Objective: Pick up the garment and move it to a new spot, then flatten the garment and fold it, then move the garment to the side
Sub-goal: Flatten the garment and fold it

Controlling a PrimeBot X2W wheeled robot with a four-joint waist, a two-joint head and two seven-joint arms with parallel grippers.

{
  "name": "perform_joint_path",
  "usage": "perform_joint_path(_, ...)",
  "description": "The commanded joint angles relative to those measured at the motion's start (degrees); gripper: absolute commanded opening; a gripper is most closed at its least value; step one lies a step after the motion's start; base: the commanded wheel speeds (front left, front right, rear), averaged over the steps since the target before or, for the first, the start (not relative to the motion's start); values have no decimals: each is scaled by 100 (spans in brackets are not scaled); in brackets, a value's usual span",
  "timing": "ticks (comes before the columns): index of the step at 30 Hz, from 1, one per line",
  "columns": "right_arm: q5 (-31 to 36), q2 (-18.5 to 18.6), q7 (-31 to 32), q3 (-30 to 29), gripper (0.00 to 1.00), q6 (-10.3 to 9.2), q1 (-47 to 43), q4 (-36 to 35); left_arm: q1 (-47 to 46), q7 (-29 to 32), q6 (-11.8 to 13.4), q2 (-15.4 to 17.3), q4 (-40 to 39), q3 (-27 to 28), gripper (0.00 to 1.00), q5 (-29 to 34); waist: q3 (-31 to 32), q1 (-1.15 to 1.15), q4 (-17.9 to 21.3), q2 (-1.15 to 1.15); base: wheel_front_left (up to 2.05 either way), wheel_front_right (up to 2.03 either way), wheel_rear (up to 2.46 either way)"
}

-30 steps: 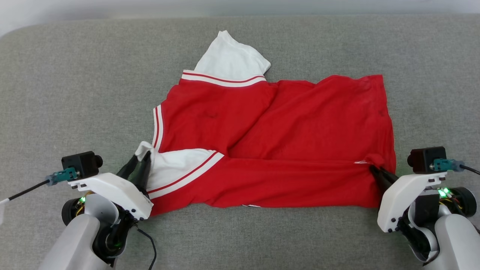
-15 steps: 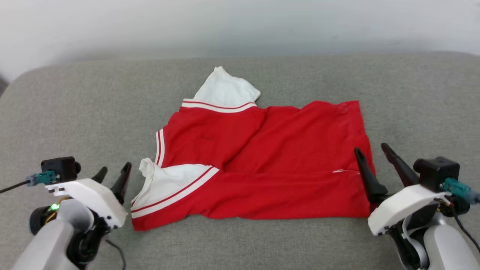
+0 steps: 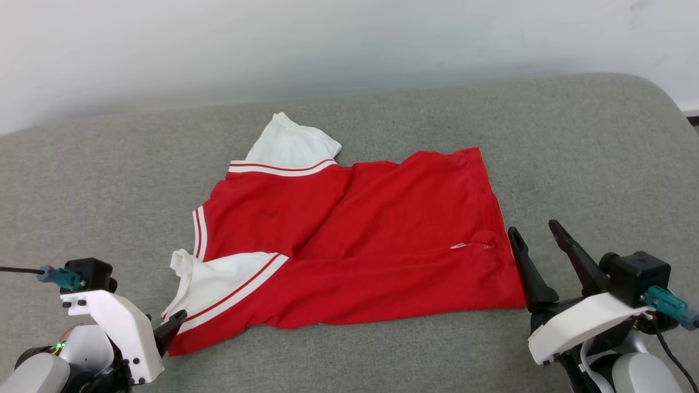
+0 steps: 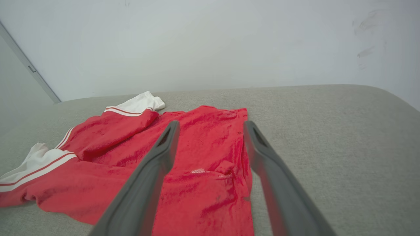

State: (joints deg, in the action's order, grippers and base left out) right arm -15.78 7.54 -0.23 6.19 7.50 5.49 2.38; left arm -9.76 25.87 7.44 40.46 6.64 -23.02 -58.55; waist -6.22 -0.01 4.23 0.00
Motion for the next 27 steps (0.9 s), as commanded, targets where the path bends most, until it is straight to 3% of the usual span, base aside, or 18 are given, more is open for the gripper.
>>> perform_joint_path(1, 2, -44, -2, 27, 100, -2, -22, -47, 37, 60, 43, 41, -38, 33, 100, -59, -129, 1, 92, 0, 0, 0, 0)
perform_joint_path(5, -1, -115, -34, 45, 100, -2, 89, -131, 76, 259, 63, 4, -25, 23, 100, -228, -400, 1, 202, 0, 0, 0, 0)
perform_joint_path(9, -34, -180, -71, 5, 100, -2, 213, -160, -20, 662, -111, -152, 213, -247, 100, -383, -711, 1, 317, 0, 0, 0, 0)
perform_joint_path(10, -64, -195, -48, -4, 100, -2, 219, -144, -20, 713, -124, -200, 269, -288, 78, -410, -737, 1, 326, 0, 0, 0, 0)
perform_joint_path(11, -86, -202, -26, -15, 100, -2, 226, -134, -31, 770, -148, -253, 322, -325, 48, -458, -763, 1, 333, 0, 0, 0, 0)
perform_joint_path(12, -98, -194, -22, -25, 100, -2, 244, -146, -50, 798, -174, -301, 360, -354, 34, -482, -787, 1, 337, 0, 0, 0, 0)
perform_joint_path(13, -109, -188, -10, -66, 100, -2, 252, -144, -83, 785, -212, -343, 393, -364, 0, -497, -807, 1, 338, 0, 0, 0, 0)
perform_joint_path(21, -197, -150, 266, -529, 100, -2, 230, -183, -314, 338, -391, -331, 465, -222, 0, -297, -798, 1, 266, 0, 0, 0, 0)
perform_joint_path(22, -264, -119, 483, -690, 100, -2, 211, -168, -371, 123, -402, -277, 406, -131, 0, -209, -762, 1, 226, 0, 0, 0, 0)
perform_joint_path(23, -337, -19, 1120, -874, 100, -2, 172, -83, -349, -165, -339, -194, 200, -7, 0, -80, -706, 1, 163, 0, 0, 0, 0)
perform_joint_path(25, -364, 27, 1419, -902, 100, -2, 158, -35, -320, -255, -306, -175, 99, 36, 0, -41, -691, 1, 137, 0, 0, 0, 0)
perform_joint_path(27, -477, 145, 2292, -968, 100, -2, 156, 18, -224, -424, -196, -126, -219, 71, 0, 99, -679, 1, 56, 0, 0, 0, 0)
